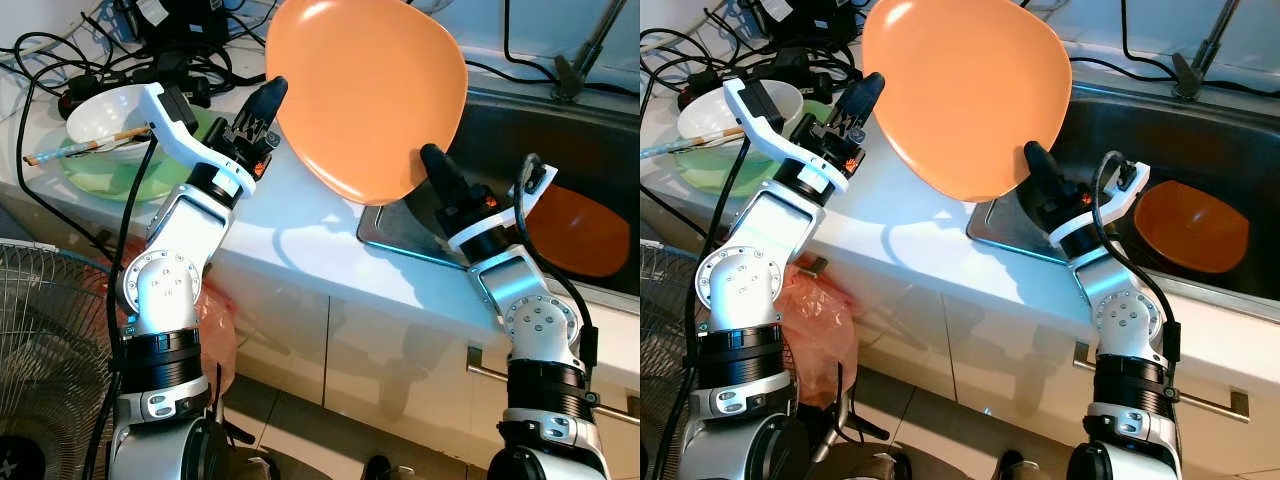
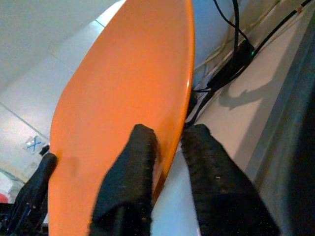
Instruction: Kitchen organization
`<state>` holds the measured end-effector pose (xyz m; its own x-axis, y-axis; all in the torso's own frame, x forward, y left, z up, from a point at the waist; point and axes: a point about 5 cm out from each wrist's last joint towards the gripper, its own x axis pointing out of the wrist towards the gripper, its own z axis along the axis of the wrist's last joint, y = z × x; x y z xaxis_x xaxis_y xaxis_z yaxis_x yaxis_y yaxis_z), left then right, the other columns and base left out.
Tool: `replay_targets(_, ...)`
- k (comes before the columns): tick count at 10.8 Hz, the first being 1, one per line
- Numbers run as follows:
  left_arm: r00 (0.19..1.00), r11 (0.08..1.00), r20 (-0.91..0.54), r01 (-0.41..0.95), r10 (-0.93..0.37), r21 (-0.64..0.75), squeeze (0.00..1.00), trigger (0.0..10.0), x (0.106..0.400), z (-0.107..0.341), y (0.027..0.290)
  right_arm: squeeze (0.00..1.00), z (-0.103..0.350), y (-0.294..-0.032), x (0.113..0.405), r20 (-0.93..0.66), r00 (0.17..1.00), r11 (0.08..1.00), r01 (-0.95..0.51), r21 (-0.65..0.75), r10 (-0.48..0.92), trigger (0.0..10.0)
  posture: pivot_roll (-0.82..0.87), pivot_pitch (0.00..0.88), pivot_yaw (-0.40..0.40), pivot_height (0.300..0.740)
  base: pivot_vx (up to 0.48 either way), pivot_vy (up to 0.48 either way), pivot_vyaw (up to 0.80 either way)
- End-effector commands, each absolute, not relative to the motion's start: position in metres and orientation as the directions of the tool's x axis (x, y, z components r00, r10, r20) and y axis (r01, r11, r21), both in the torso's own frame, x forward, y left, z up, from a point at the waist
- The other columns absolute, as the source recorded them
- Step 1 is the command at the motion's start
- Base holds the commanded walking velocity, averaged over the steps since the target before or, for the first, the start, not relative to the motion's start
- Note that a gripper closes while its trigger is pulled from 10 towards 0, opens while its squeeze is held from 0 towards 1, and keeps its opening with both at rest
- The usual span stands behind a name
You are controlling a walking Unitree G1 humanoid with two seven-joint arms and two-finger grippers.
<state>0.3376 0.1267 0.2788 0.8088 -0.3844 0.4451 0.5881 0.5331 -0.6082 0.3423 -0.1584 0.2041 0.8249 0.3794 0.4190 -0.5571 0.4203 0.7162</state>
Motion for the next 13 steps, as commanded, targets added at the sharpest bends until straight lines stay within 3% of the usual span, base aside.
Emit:
replay_targets(1, 0.773, 0.515, 0.504, 0.633, -0.385, -0.578, 0.00, 10.0, 0.333, 0.292, 0.126, 0.00, 0.210, -0.159, 0.341, 0.443, 0.816, 0.407, -0.572, 0.712, 0.371, 0.0, 0.08, 0.175, 0.037, 0.740, 0.000, 0.000, 0.00)
replay_targets(9, 0.779, 0.522, 0.490, 0.626, -0.391, -0.579, 0.00, 10.0, 0.333, 0.290, 0.123, 0.00, 0.223, -0.158, 0.340, 0.484, 0.794, 0.387, -0.604, 0.697, 0.367, 0.0, 0.08, 0.175, 0.034, 0.740, 0.000, 0.000, 0.00)
replay_targets(10, 0.800, 0.583, 0.455, 0.598, -0.392, -0.550, 0.00, 10.0, 0.335, 0.285, 0.123, 0.00, 0.223, -0.158, 0.340, 0.483, 0.796, 0.388, -0.602, 0.698, 0.366, 0.0, 0.08, 0.175, 0.034, 0.740, 0.000, 0.000, 0.00)
replay_targets(11, 0.816, 0.626, 0.427, 0.574, -0.389, -0.528, 0.00, 10.0, 0.337, 0.280, 0.124, 0.00, 0.223, -0.157, 0.340, 0.474, 0.801, 0.396, -0.594, 0.700, 0.365, 5.8, 0.08, 0.174, 0.034, 0.740, 0.000, 0.000, 0.00)
replay_targets(12, 0.823, 0.659, 0.413, 0.563, -0.391, -0.498, 0.00, 10.0, 0.338, 0.279, 0.123, 0.00, 0.221, -0.157, 0.341, 0.463, 0.810, 0.402, -0.583, 0.706, 0.361, 10.0, 0.08, 0.173, 0.033, 0.740, 0.000, 0.000, 0.00)
replay_targets(13, 0.826, 0.666, 0.402, 0.559, -0.395, -0.494, 1.00, 10.0, 0.339, 0.278, 0.122, 0.00, 0.222, -0.157, 0.341, 0.465, 0.808, 0.399, -0.585, 0.706, 0.362, 10.0, 0.08, 0.175, 0.032, 0.740, 0.000, 0.000, 0.00)
